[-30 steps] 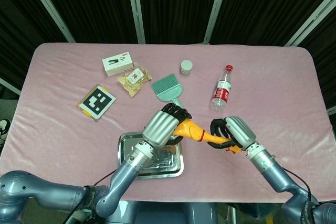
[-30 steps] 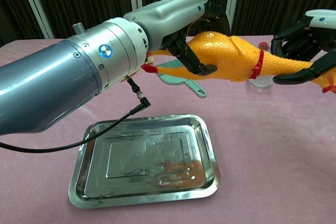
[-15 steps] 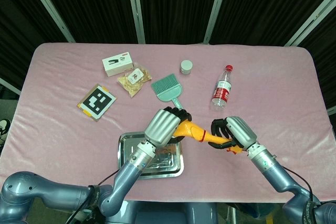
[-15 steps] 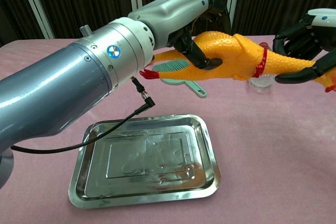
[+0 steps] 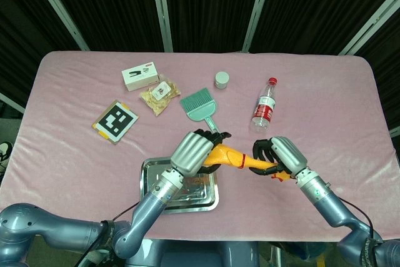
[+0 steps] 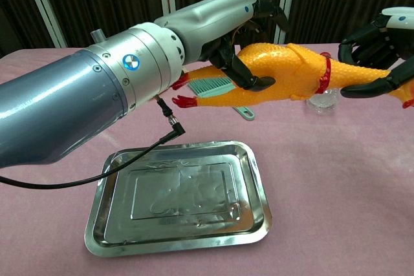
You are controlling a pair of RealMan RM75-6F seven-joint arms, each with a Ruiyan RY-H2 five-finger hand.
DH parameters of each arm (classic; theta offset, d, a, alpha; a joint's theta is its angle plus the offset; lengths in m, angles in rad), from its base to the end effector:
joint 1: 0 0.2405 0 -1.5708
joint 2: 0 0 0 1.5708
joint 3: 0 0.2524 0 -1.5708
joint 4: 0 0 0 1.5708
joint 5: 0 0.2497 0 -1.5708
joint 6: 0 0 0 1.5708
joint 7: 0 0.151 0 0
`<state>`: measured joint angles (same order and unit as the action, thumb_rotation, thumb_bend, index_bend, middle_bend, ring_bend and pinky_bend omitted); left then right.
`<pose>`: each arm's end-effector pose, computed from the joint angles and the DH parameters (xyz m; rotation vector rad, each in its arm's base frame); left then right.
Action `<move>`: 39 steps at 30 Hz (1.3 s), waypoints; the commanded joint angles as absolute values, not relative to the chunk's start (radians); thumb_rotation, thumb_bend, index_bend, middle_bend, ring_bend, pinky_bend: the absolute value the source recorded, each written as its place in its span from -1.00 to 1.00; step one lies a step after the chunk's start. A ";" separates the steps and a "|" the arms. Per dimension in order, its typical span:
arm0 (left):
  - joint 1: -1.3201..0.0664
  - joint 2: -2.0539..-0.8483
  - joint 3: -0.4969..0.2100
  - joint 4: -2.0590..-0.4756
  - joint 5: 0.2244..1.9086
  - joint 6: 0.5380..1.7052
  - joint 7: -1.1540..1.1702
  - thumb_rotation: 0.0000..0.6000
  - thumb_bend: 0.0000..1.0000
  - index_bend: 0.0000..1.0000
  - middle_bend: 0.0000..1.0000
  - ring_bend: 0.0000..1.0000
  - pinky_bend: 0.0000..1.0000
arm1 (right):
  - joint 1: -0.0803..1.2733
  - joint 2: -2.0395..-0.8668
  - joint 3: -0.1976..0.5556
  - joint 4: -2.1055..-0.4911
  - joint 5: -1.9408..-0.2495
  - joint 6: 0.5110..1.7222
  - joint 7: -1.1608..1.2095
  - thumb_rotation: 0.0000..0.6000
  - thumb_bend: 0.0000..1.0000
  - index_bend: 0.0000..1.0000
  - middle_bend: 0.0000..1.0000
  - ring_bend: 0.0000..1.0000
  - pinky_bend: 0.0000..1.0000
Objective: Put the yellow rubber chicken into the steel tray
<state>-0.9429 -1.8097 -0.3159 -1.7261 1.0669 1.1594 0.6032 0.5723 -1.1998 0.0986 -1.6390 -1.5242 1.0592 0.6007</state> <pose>0.0551 0.2877 -0.0794 -1.9146 -0.9022 -1.3806 -0.1912 -0.3168 0.0385 1.7032 -1.4973 1.3846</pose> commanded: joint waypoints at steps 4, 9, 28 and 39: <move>-0.943 -1.809 -0.317 -1.729 1.070 1.168 0.603 0.69 -0.74 -0.77 -0.55 -0.42 -0.25 | 0.574 -1.200 0.101 -1.636 -1.521 1.060 0.606 1.00 -0.51 1.00 0.73 0.62 0.77; -0.942 -1.806 -0.315 -1.734 1.072 1.170 0.599 0.61 -0.78 -0.76 -0.57 -0.45 -0.26 | 0.574 -1.203 0.101 -1.630 -1.514 1.057 0.607 1.00 -0.51 1.00 0.73 0.62 0.77; -0.955 -1.830 -0.322 -1.717 1.027 1.189 0.660 0.73 -0.47 -0.42 -0.33 -0.35 -0.24 | 0.574 -1.197 0.097 -1.639 -1.529 1.067 0.624 1.00 -0.51 1.00 0.73 0.62 0.77; -0.955 -1.877 -0.328 -1.668 1.095 1.236 0.613 1.00 0.02 0.37 0.47 0.30 -0.02 | 0.575 -1.201 0.095 -1.633 -1.527 1.065 0.626 1.00 -0.51 1.00 0.73 0.62 0.77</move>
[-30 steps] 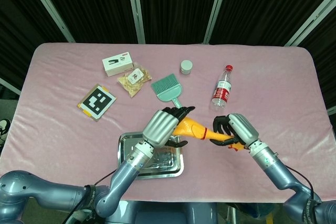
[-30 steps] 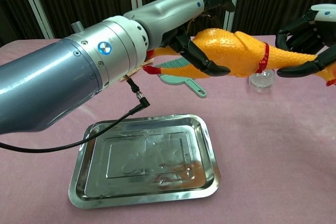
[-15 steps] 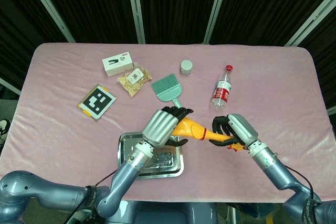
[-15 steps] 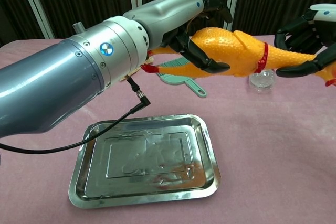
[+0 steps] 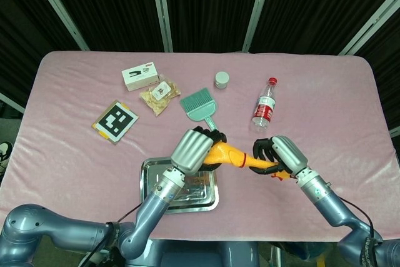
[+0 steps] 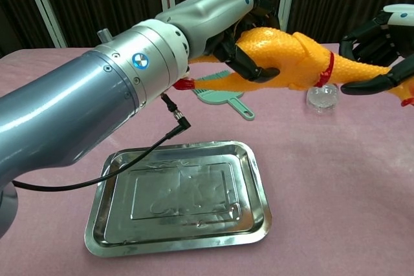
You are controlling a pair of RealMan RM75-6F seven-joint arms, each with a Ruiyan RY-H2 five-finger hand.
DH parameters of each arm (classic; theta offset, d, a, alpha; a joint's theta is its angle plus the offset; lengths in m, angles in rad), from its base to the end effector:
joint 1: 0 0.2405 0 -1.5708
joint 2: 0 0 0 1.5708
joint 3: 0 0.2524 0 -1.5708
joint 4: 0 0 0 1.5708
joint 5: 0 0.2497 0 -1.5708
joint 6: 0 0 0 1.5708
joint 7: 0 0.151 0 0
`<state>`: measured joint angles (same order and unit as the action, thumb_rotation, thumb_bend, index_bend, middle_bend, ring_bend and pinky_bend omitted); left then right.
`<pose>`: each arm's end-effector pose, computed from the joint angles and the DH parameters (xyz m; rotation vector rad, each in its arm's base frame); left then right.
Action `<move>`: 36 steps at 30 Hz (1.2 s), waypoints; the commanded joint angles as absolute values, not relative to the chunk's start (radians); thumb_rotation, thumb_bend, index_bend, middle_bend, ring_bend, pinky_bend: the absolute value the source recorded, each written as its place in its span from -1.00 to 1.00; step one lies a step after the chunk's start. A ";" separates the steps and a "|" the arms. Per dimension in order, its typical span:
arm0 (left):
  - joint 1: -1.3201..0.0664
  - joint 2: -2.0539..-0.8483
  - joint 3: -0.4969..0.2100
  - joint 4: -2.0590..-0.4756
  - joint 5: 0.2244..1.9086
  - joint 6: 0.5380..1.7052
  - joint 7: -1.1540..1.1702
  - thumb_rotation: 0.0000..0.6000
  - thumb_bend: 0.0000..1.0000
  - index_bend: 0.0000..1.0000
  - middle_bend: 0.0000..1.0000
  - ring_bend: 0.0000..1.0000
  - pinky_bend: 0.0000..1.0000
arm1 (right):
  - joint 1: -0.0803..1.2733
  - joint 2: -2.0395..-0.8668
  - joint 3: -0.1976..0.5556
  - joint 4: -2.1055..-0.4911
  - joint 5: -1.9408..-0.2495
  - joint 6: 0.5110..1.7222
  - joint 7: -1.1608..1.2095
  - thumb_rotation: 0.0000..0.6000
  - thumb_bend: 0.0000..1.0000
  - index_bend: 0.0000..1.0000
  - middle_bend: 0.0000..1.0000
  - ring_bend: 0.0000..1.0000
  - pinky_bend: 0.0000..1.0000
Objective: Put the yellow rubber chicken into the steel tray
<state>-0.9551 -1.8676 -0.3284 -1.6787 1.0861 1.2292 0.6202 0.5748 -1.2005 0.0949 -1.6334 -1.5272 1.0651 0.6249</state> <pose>0.0618 0.2896 -0.0810 -1.8357 -0.8742 -1.4145 -0.1919 -0.3172 0.0389 1.6948 -1.5134 1.3979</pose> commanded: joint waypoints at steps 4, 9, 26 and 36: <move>-0.957 -1.887 -0.332 -1.652 1.105 1.239 0.606 1.00 0.07 0.48 0.58 0.38 0.01 | 0.575 -1.201 0.094 -1.634 -1.529 1.066 0.629 1.00 -0.50 1.00 0.73 0.62 0.77; -0.958 -1.899 -0.336 -1.641 1.112 1.240 0.600 1.00 0.09 0.55 0.64 0.42 0.02 | 0.576 -1.202 0.093 -1.634 -1.531 1.066 0.631 1.00 -0.50 1.00 0.73 0.62 0.77; -0.935 -1.859 -0.332 -1.677 1.102 1.214 0.571 0.83 -0.92 -0.65 -0.30 -0.19 -0.05 | 0.576 -1.198 0.100 -1.615 -1.514 1.064 0.647 1.00 -0.51 1.00 0.73 0.62 0.77; -0.908 -1.813 -0.317 -1.717 1.112 1.213 0.547 0.46 -1.00 -1.00 -0.84 -0.73 -0.33 | 0.578 -1.196 0.104 -1.596 -1.499 1.052 0.652 1.00 -0.50 1.00 0.73 0.62 0.77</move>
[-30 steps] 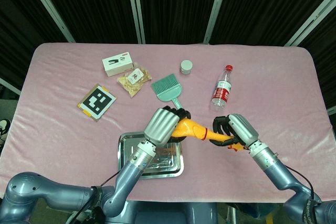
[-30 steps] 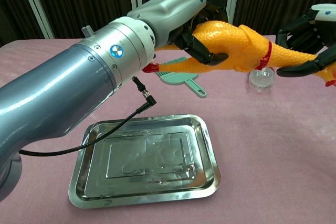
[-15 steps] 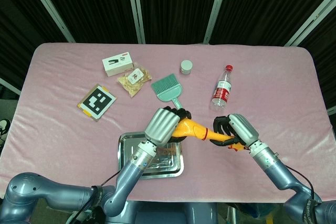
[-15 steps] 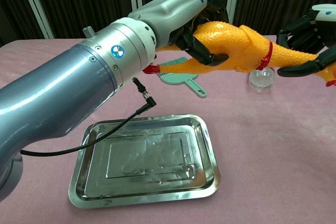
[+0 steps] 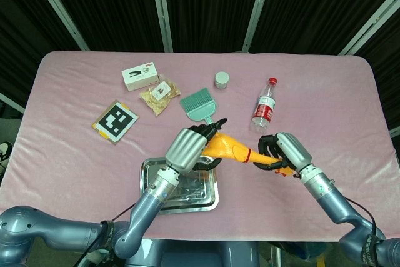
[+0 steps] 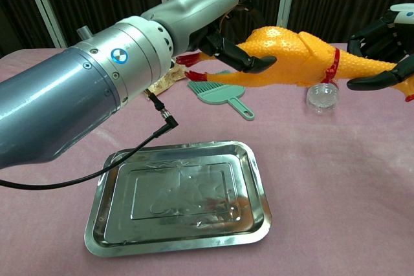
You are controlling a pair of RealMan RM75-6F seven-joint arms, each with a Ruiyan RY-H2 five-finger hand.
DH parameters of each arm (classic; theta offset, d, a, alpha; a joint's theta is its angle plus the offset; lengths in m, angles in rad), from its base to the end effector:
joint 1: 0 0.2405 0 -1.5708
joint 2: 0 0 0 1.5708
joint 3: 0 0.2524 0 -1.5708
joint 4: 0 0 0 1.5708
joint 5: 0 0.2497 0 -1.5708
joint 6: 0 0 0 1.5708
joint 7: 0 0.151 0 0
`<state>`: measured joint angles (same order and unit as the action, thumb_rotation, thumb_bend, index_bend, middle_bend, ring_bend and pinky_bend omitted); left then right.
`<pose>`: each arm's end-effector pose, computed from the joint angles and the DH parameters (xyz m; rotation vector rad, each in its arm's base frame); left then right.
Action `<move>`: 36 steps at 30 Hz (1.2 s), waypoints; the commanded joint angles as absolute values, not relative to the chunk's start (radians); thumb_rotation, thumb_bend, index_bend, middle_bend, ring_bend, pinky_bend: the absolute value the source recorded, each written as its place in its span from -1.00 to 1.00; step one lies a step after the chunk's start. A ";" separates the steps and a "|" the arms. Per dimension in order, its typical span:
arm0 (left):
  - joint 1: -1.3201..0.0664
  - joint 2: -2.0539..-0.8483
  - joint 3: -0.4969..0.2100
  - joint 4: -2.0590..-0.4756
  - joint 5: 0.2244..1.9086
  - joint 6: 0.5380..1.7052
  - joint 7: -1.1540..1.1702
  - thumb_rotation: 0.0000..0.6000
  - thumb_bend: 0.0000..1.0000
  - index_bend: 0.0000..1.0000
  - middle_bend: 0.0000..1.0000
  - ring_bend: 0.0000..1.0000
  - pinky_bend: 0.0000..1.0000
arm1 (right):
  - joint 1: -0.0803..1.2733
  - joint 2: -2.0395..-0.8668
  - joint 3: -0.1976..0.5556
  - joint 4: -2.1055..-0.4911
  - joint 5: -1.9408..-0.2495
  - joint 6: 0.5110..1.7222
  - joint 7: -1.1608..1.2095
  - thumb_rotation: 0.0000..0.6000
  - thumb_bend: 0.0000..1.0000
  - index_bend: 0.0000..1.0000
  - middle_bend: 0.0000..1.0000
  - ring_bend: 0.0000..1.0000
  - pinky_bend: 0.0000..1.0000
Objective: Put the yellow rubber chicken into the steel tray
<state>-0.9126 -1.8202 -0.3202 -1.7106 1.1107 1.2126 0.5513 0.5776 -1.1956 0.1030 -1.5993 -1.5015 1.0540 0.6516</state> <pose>0.0486 0.2924 -0.0718 -1.8239 -0.9292 -1.4391 -0.2022 -0.3271 0.0452 1.6530 -1.5192 1.3847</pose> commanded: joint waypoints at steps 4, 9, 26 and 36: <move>-0.898 -1.797 -0.313 -1.732 1.117 1.214 0.536 0.42 -1.00 -1.00 -0.93 -0.81 -0.38 | 0.579 -1.197 0.105 -1.587 -1.496 1.048 0.657 1.00 -0.51 1.00 0.73 0.62 0.77; -0.883 -1.777 -0.308 -1.753 1.136 1.225 0.520 0.41 -1.00 -1.00 -0.94 -0.81 -0.41 | 0.581 -1.198 0.105 -1.578 -1.494 1.042 0.659 1.00 -0.51 1.00 0.73 0.62 0.77; -0.680 -1.395 -0.238 -1.992 1.221 1.335 0.456 0.97 -1.00 -1.00 -0.92 -0.81 -0.58 | 0.607 -1.233 0.067 -1.545 -1.576 1.018 0.718 1.00 -0.50 1.00 0.73 0.62 0.77; -0.565 -1.272 -0.176 -1.963 1.300 1.396 0.336 0.97 -1.00 -1.00 -0.91 -0.81 -0.59 | 0.663 -1.301 0.041 -1.540 -1.612 0.949 0.687 1.00 -0.51 1.00 0.72 0.62 0.77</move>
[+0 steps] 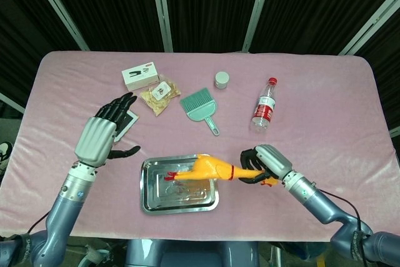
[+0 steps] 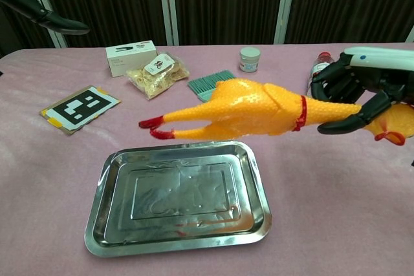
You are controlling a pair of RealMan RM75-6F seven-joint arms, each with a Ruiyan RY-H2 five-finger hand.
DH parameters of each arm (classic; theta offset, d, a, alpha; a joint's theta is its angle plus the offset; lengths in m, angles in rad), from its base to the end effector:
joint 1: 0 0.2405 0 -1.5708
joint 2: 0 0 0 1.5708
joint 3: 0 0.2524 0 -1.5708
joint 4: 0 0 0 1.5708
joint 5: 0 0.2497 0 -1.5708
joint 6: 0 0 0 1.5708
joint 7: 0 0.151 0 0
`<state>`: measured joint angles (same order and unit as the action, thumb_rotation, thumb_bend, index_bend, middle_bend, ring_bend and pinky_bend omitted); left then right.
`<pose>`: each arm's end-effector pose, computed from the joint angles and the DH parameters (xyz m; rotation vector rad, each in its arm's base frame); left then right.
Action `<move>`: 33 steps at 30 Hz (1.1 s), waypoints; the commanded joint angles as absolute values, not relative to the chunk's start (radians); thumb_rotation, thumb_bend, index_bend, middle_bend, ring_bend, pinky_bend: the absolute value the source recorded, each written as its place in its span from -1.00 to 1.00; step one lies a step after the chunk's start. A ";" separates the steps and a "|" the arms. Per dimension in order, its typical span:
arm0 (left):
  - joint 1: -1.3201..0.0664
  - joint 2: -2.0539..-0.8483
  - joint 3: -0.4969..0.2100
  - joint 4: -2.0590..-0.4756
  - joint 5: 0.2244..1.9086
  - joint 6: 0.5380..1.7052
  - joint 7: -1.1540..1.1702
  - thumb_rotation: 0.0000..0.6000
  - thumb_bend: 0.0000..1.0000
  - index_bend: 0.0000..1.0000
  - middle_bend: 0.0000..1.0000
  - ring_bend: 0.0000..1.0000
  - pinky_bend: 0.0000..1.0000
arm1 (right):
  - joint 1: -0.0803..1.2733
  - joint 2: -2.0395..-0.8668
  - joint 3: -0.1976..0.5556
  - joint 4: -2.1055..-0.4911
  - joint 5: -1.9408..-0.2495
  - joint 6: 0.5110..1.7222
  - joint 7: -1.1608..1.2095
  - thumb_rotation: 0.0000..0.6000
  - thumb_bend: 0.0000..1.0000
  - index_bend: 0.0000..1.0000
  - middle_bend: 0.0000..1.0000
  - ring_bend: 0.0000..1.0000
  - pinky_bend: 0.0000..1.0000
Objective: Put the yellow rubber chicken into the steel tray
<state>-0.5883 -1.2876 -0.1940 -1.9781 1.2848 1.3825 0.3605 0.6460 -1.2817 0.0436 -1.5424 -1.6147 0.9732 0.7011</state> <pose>-0.0934 0.2931 0.0613 -1.5768 -0.8493 -1.3269 -0.1873 -0.3155 -0.0017 1.8733 -1.5860 1.2996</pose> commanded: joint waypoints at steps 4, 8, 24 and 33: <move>-0.539 -1.258 -0.161 -1.935 1.303 1.397 0.304 0.97 -1.00 -1.00 -0.91 -0.81 -0.59 | 0.692 -1.338 0.050 -1.538 -1.595 0.911 0.660 1.00 -0.51 1.00 0.72 0.62 0.77; -0.522 -1.251 -0.166 -1.911 1.290 1.396 0.275 0.98 -1.00 -1.00 -0.91 -0.81 -0.59 | 0.719 -1.371 0.061 -1.542 -1.579 0.882 0.616 1.00 -0.51 1.00 0.72 0.62 0.77; -0.511 -1.268 -0.192 -1.860 1.226 1.348 0.242 0.97 -1.00 -1.00 -0.91 -0.81 -0.59 | 0.808 -1.514 0.132 -1.528 -1.446 0.787 0.448 1.00 -0.50 1.00 0.73 0.62 0.77; -0.505 -1.271 -0.194 -1.844 1.211 1.323 0.230 0.98 -1.00 -1.00 -0.92 -0.81 -0.59 | 0.830 -1.593 0.151 -1.498 -1.363 0.758 0.368 1.00 -0.50 0.99 0.71 0.46 0.68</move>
